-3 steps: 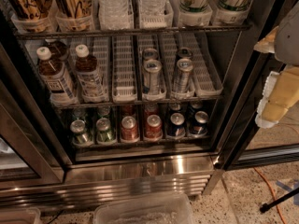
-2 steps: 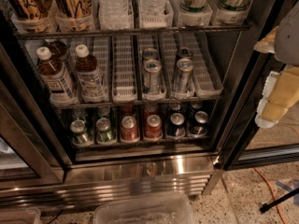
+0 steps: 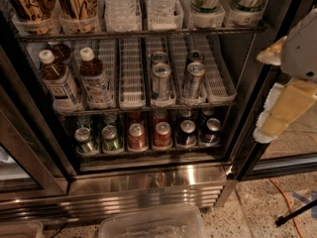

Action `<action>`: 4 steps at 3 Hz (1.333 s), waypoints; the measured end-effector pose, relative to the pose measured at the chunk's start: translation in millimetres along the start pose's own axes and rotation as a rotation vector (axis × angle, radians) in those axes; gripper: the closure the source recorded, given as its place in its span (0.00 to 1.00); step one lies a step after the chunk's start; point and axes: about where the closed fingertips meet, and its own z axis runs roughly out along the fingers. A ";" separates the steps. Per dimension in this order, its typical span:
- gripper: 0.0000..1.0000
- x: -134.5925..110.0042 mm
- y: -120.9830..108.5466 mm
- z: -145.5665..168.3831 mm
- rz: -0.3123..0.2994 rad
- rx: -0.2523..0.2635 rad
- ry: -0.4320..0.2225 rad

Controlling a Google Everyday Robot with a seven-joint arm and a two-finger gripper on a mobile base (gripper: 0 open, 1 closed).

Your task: Pick blue plastic bottle from middle shelf of fridge

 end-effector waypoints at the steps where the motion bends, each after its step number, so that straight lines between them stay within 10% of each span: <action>1: 0.00 -29.6 28.3 16.4 0.058 -0.044 -0.157; 4: 0.00 -105.5 74.9 57.5 0.137 -0.033 -0.553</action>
Offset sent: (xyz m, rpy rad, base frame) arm -0.0488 0.1626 -0.0198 0.7837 -0.0693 0.0101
